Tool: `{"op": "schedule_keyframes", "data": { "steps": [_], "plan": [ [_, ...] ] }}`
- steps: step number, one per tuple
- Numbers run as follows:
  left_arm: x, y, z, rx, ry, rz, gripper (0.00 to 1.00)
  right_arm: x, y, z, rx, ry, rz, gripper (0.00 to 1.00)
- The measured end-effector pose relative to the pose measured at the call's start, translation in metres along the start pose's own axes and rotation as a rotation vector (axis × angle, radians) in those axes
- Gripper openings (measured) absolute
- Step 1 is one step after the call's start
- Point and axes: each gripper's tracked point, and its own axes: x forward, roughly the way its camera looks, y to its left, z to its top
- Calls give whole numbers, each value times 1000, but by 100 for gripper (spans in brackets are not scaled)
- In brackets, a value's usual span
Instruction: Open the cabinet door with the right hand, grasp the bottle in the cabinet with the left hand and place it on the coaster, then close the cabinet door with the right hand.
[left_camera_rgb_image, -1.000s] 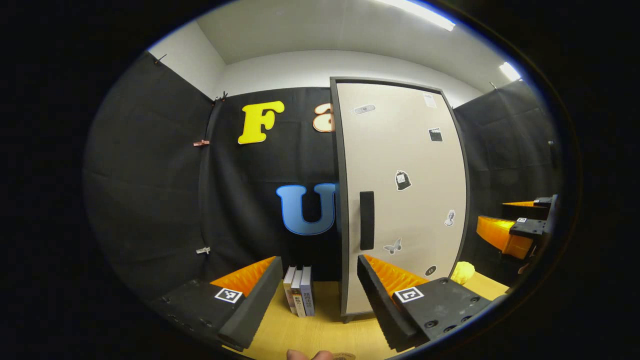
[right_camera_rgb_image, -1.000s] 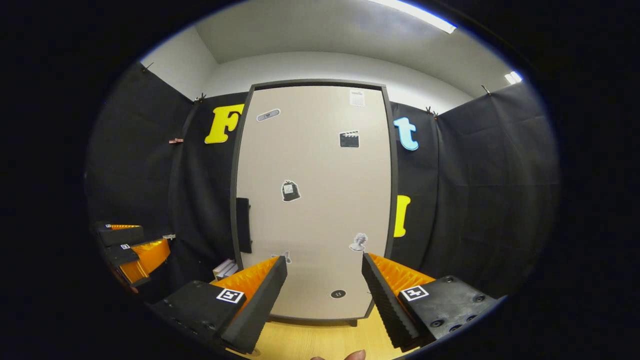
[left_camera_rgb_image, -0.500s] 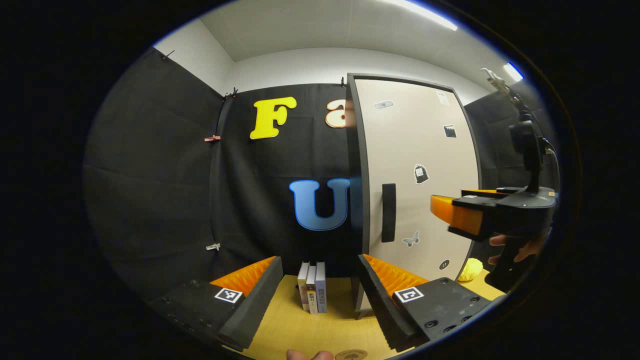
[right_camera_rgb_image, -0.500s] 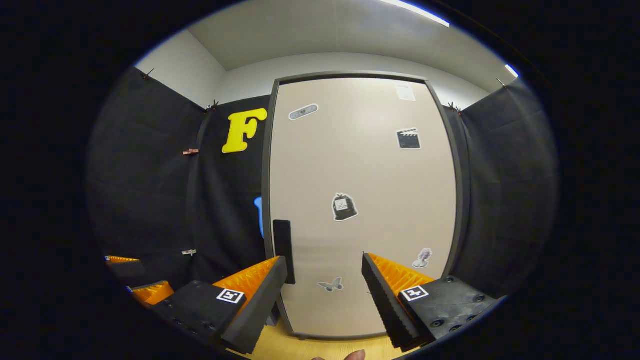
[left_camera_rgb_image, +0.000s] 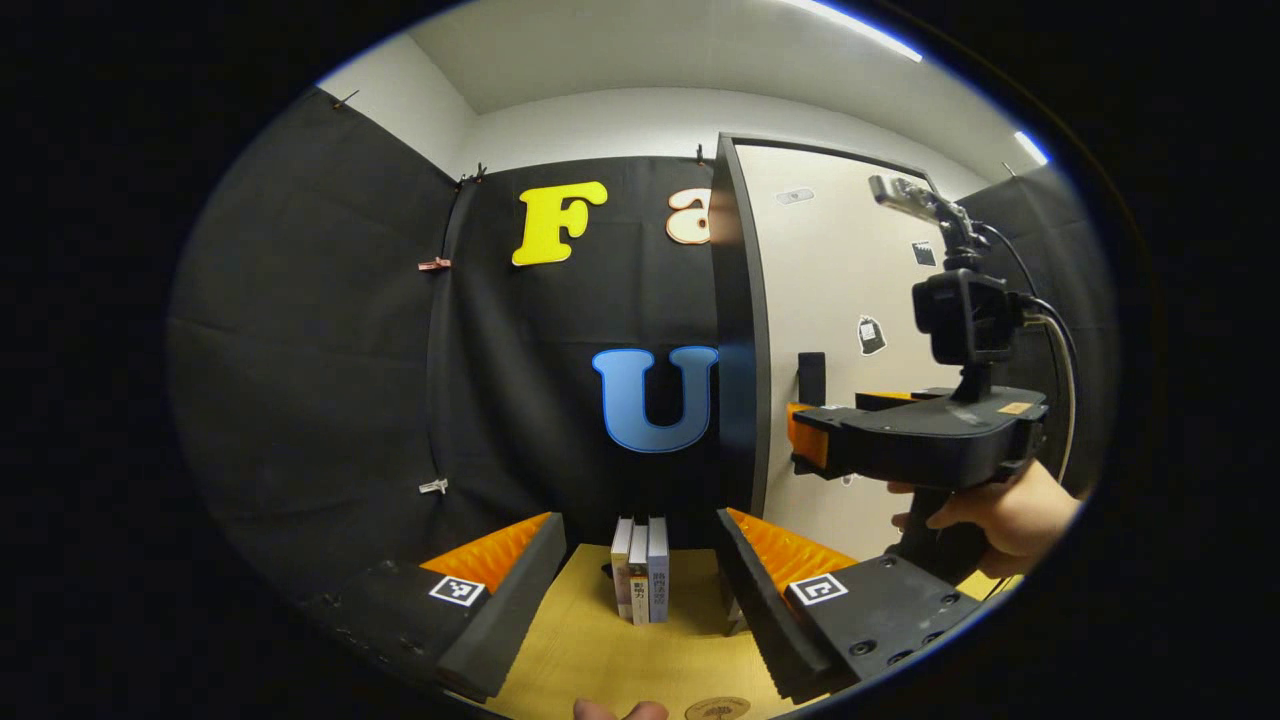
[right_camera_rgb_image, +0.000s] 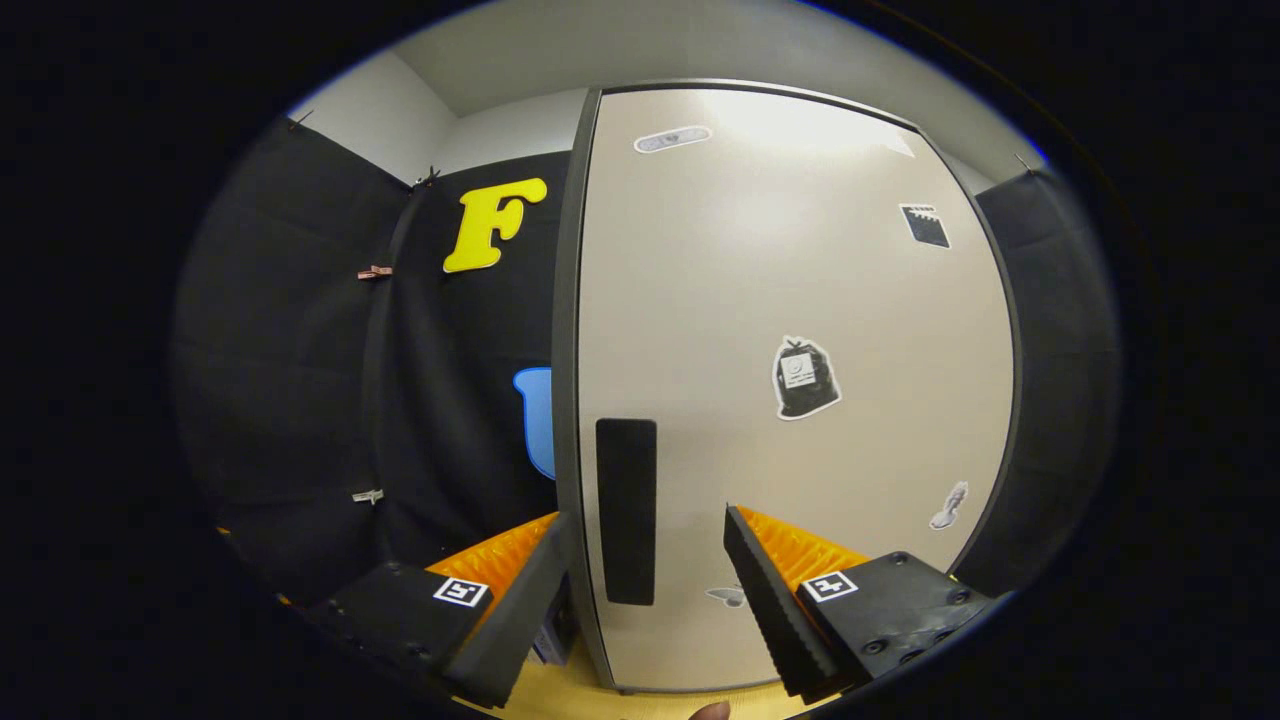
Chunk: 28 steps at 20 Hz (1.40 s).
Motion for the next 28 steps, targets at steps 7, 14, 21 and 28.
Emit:
{"op": "schedule_keyframes", "data": {
  "steps": [7, 14, 21, 28],
  "plan": [
    [1, 13, -8, -6, 16, 17, 92, 24, 7, -18, 7, 36, -14, 42],
    [-9, 18, -10, -9, 18, 33, 95, 20, 6, -18, 38, 42, 24, 18],
    [-24, 7, -2, -4, 1, 40, 94, -31, 0, -12, 64, 54, 107, 19],
    [-36, -8, 3, -21, -7, 39, 95, -87, -12, -10, 106, 63, 172, 19]
  ]
}}
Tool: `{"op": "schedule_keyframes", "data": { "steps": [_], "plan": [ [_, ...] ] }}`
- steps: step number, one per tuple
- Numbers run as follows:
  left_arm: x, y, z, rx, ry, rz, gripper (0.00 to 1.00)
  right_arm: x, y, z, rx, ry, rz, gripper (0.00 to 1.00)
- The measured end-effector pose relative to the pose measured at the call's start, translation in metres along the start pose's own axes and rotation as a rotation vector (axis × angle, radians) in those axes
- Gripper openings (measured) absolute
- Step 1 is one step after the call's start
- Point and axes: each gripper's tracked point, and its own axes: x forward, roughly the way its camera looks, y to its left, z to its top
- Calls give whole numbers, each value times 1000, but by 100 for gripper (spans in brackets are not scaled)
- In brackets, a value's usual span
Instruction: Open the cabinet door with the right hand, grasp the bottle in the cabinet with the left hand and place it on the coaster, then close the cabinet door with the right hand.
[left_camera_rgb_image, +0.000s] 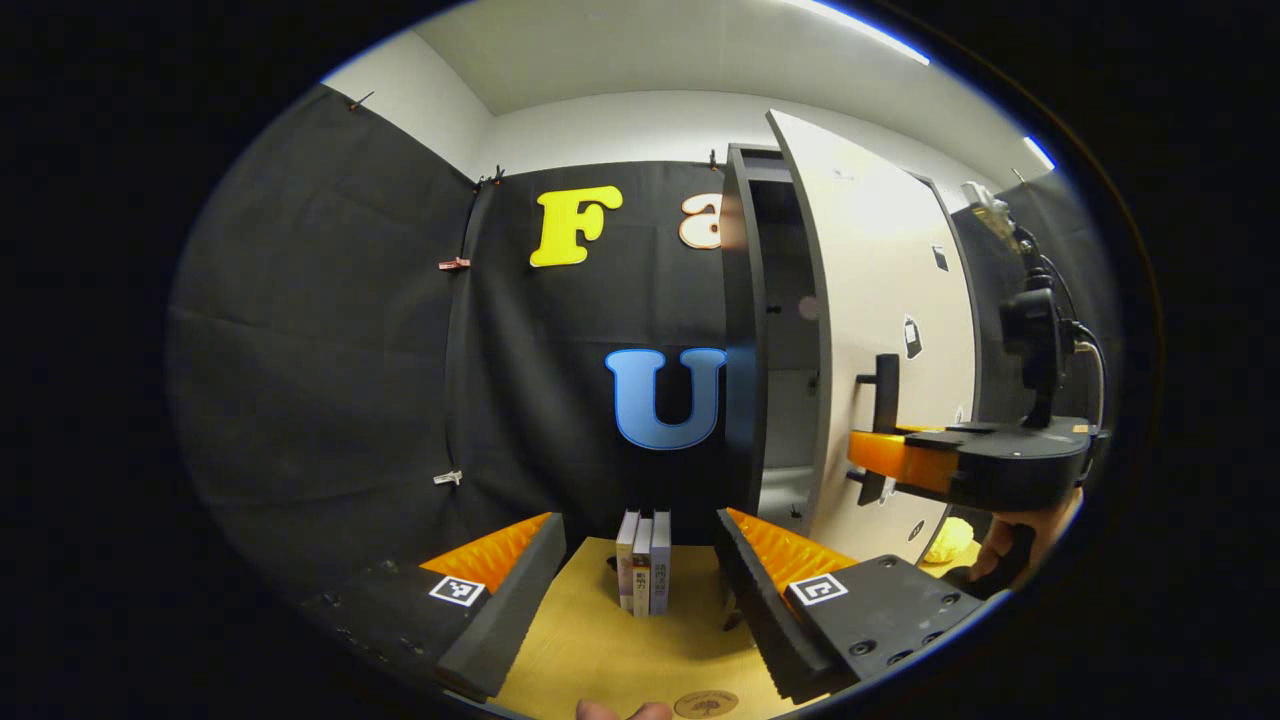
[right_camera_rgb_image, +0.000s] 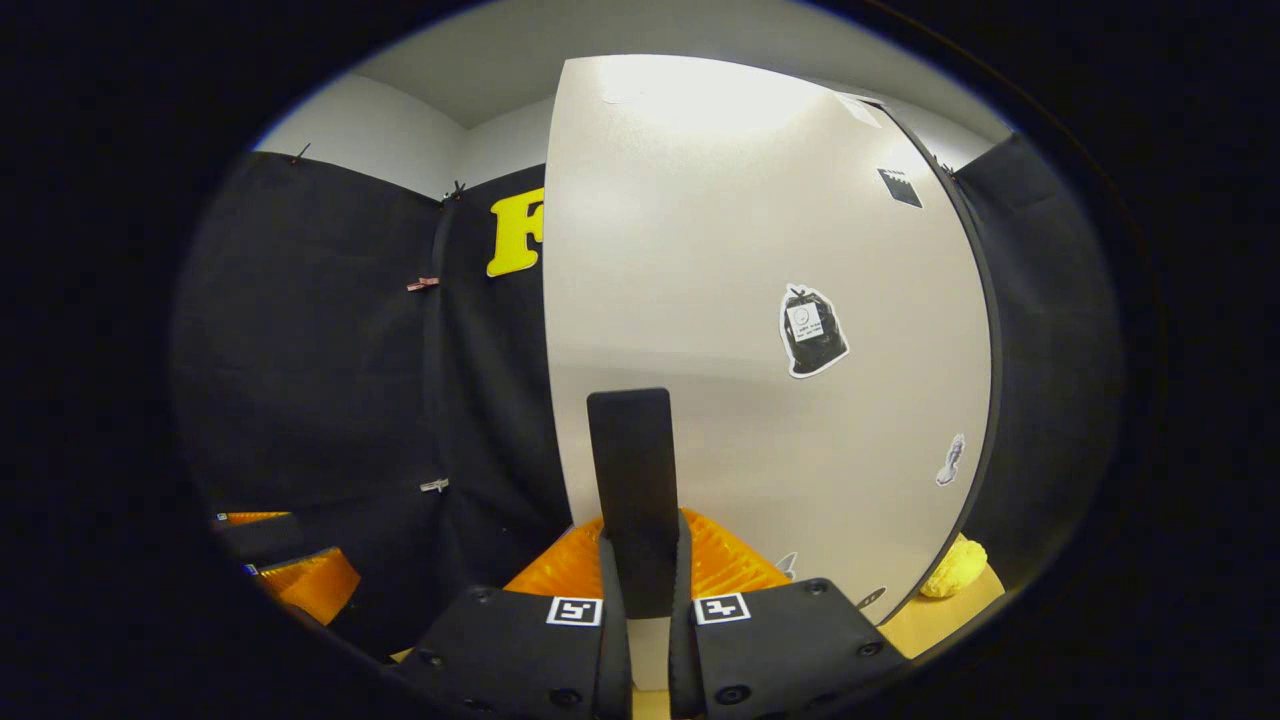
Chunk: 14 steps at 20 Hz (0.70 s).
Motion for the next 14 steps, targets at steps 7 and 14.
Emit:
{"op": "schedule_keyframes", "data": {
  "steps": [7, 14],
  "plan": [
    [-8, -20, 4, 1, -5, -24, 95, -49, -17, 6, 12, -16, 15, 19],
    [-9, -49, 12, 12, -20, -67, 95, -85, -41, 12, 18, -9, 26, 19]
  ]
}}
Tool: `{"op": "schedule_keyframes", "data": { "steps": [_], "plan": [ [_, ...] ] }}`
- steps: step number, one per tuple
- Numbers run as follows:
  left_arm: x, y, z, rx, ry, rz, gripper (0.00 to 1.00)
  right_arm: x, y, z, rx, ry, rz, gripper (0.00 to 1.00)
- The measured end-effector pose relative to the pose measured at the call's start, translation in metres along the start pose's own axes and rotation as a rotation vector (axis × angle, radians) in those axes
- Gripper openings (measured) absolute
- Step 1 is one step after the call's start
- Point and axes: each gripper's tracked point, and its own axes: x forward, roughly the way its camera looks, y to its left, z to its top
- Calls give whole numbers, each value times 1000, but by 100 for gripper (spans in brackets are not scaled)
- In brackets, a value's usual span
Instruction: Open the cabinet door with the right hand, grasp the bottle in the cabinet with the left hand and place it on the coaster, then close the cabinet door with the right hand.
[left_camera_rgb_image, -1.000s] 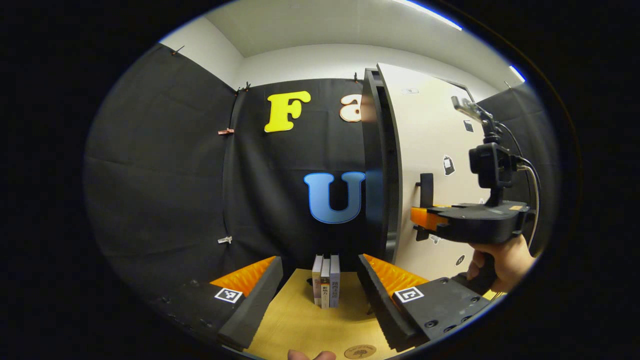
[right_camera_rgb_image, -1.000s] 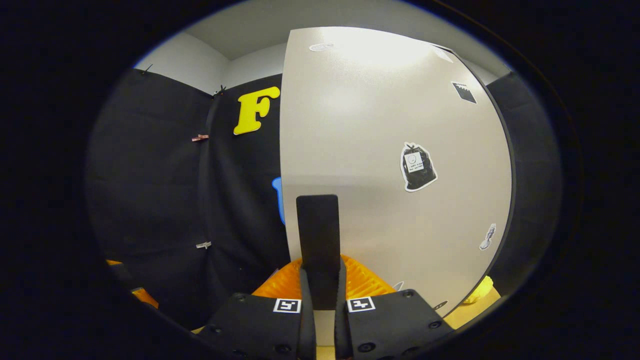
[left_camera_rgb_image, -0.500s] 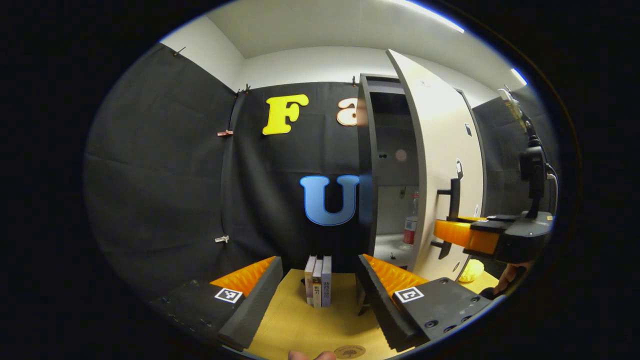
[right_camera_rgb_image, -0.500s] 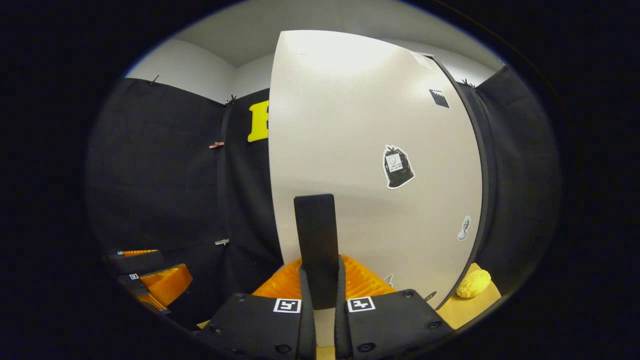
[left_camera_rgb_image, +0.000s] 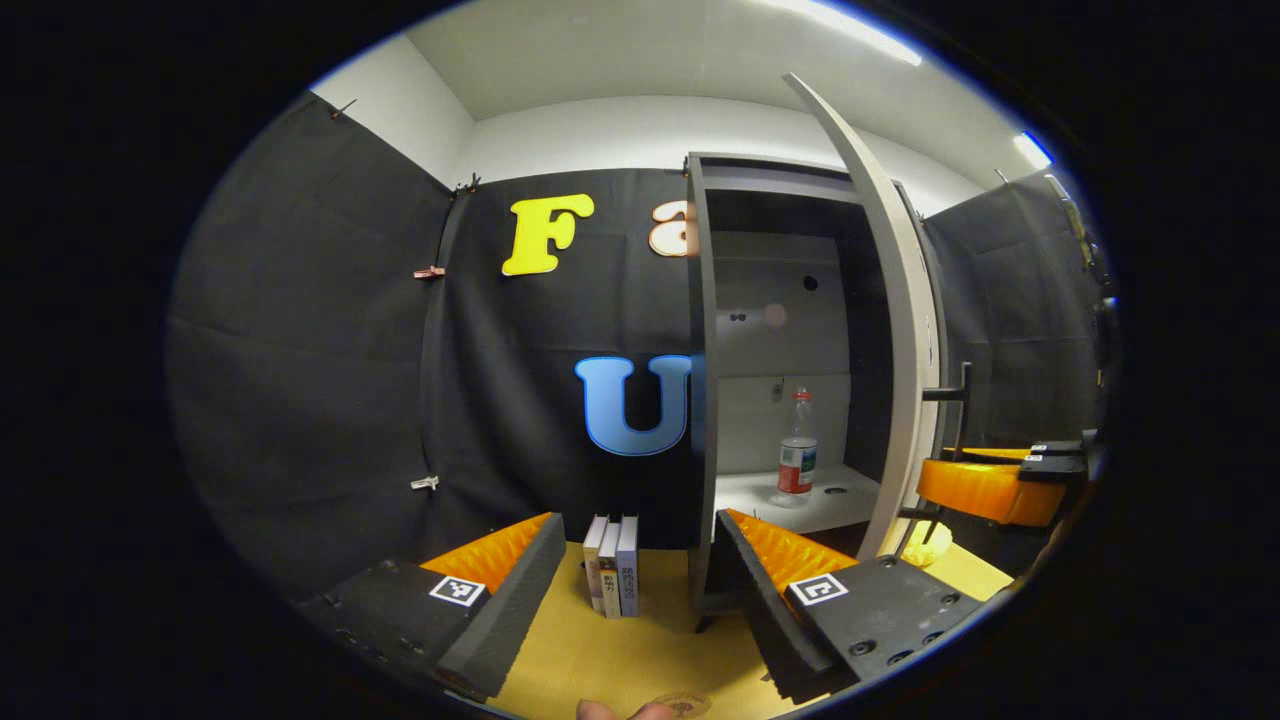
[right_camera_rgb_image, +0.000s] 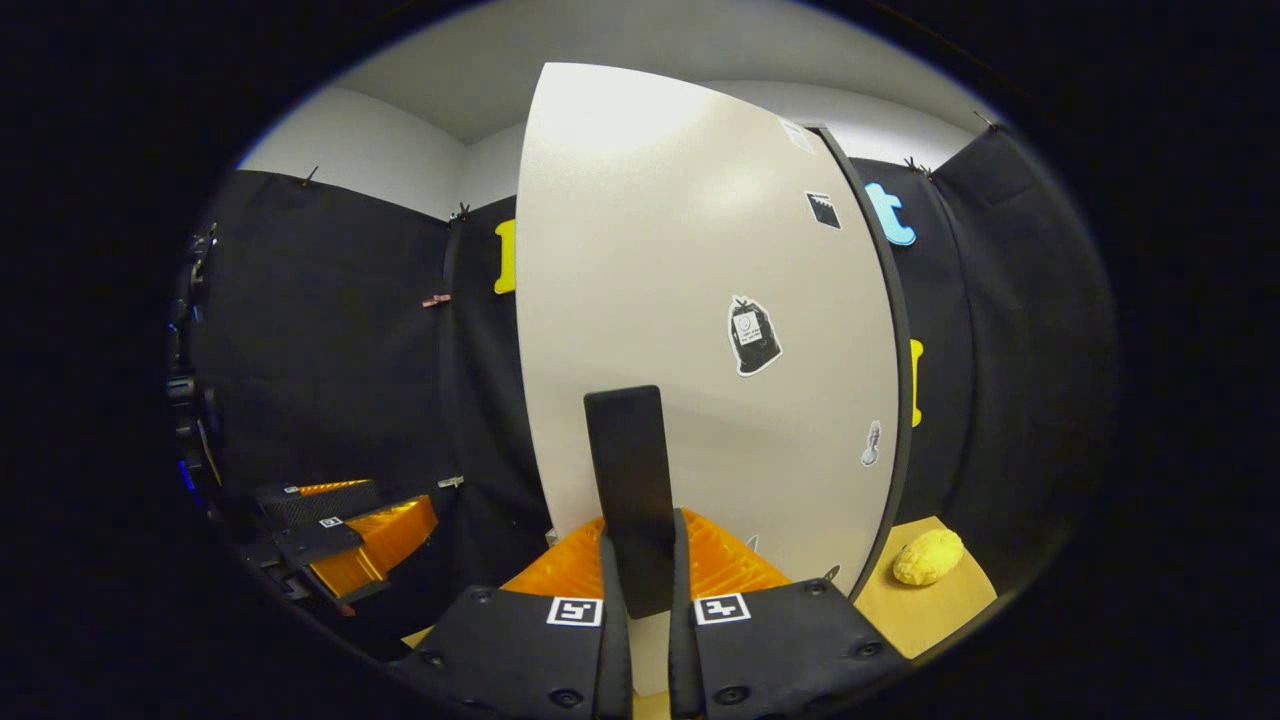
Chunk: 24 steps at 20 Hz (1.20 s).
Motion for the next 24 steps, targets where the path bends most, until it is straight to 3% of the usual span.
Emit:
{"op": "schedule_keyframes", "data": {
  "steps": [5, 13, 20, 24],
  "plan": [
    [8, -29, 5, 7, -9, -45, 94, -27, -19, 6, -20, 1, 16, 18],
    [21, -87, 5, -5, -6, -146, 95, -66, -57, 14, -67, -10, -59, 18],
    [29, -130, 12, -18, -23, -218, 94, -107, -114, 26, -109, -13, -193, 17],
    [31, -141, 14, -6, -38, -218, 95, -121, -148, 33, -112, -23, -282, 17]
  ]
}}
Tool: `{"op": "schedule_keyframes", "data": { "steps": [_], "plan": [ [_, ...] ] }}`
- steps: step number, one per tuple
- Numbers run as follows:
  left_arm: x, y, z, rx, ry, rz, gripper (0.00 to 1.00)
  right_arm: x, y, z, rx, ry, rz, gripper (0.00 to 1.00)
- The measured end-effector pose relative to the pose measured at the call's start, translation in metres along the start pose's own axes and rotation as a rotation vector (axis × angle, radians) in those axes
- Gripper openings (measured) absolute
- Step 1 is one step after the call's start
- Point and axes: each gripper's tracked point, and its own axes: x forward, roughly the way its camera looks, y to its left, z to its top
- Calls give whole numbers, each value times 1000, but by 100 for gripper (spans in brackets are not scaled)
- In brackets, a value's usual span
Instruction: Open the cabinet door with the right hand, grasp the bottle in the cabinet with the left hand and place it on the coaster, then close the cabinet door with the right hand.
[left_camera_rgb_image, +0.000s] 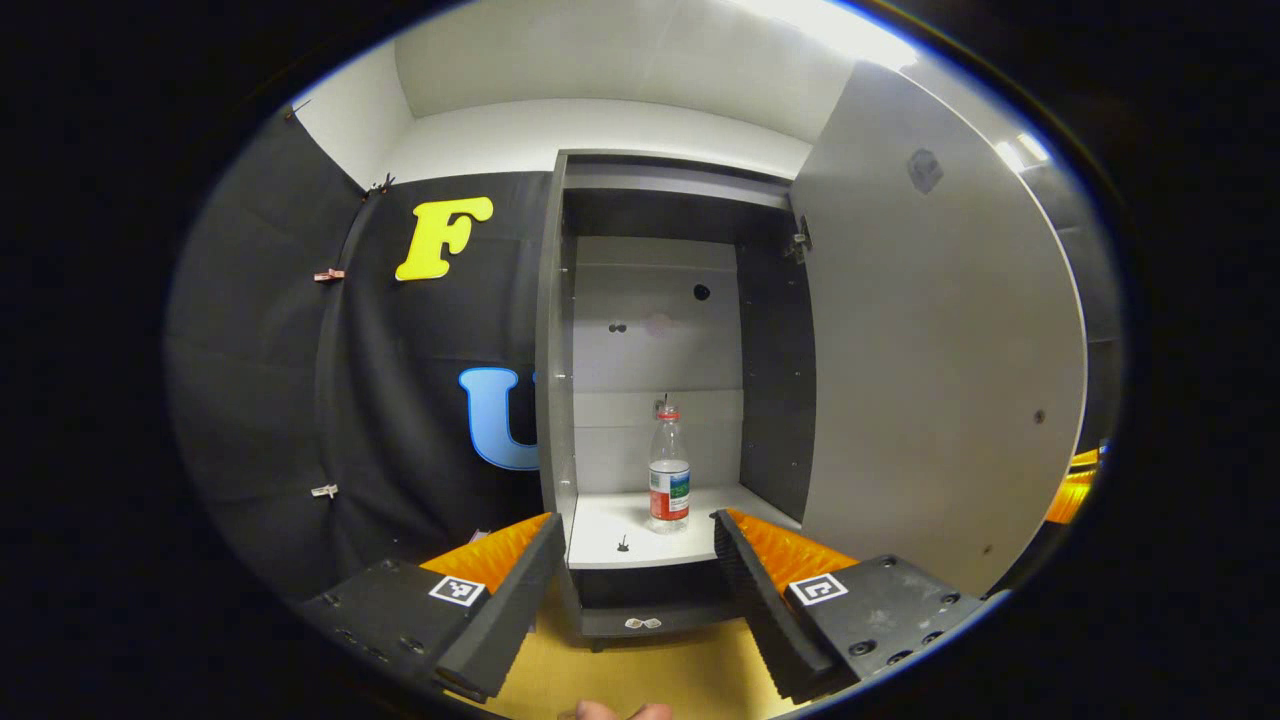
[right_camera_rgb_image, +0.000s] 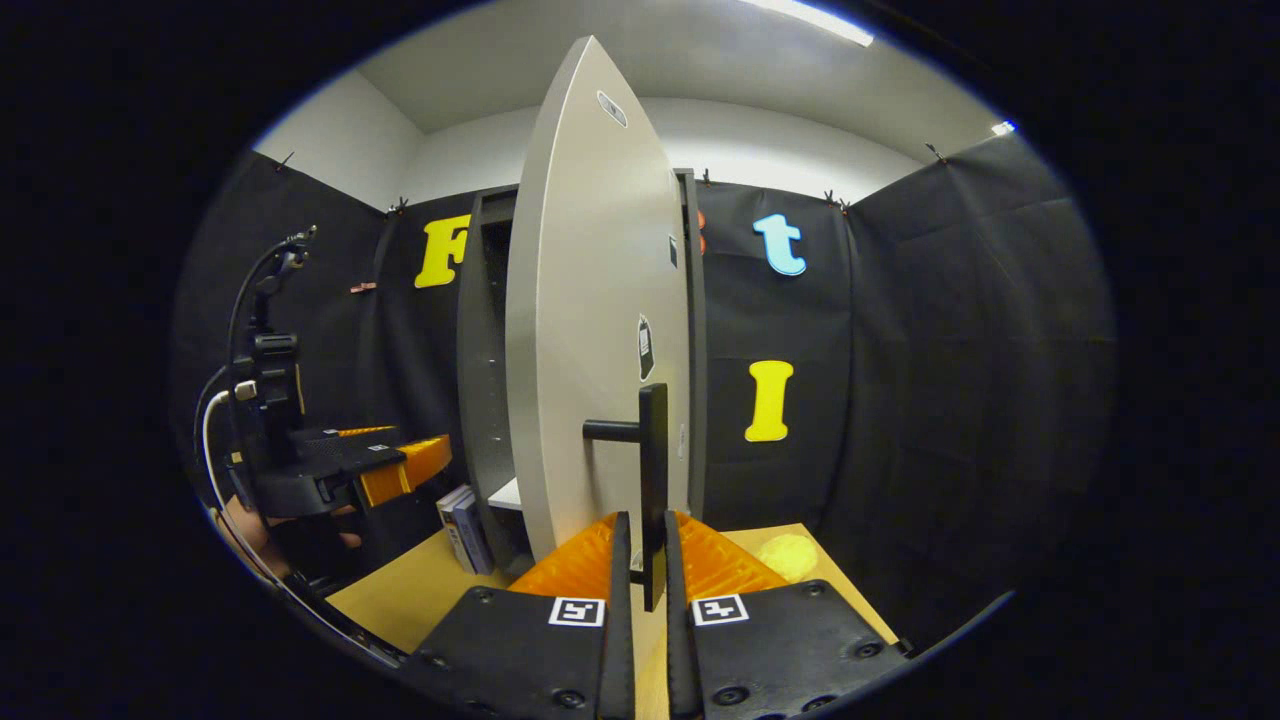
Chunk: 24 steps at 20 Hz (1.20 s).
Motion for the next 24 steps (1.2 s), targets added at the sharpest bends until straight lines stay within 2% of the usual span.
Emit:
{"op": "schedule_keyframes", "data": {
  "steps": [1, 4, 6, 8, 17, 19, 22, 24],
  "plan": [
    [2, -1, 1, 1, -2, 0, 92, -2, -11, 2, -2, -1, -15, 17],
    [6, -8, -2, 12, 1, 0, 95, -4, -41, 5, 29, 4, -51, 12],
    [11, -11, -4, 11, 3, 1, 92, -9, -61, 5, 37, 1, -83, 11],
    [15, -17, -2, 4, 0, -4, 94, -12, -76, 8, 34, -6, -110, 11],
    [44, -44, 2, 32, -15, -8, 92, -22, -74, 11, 35, 1, -63, 12],
    [57, -51, 3, 33, -19, -11, 92, -24, -76, 18, 28, -27, -56, 12],
    [84, -57, 6, 33, -25, -13, 94, -22, -97, 22, 12, -58, -116, 12],
    [102, -60, 7, 37, -28, -9, 92, -35, -122, 24, 44, -55, -171, 25]
  ]
}}
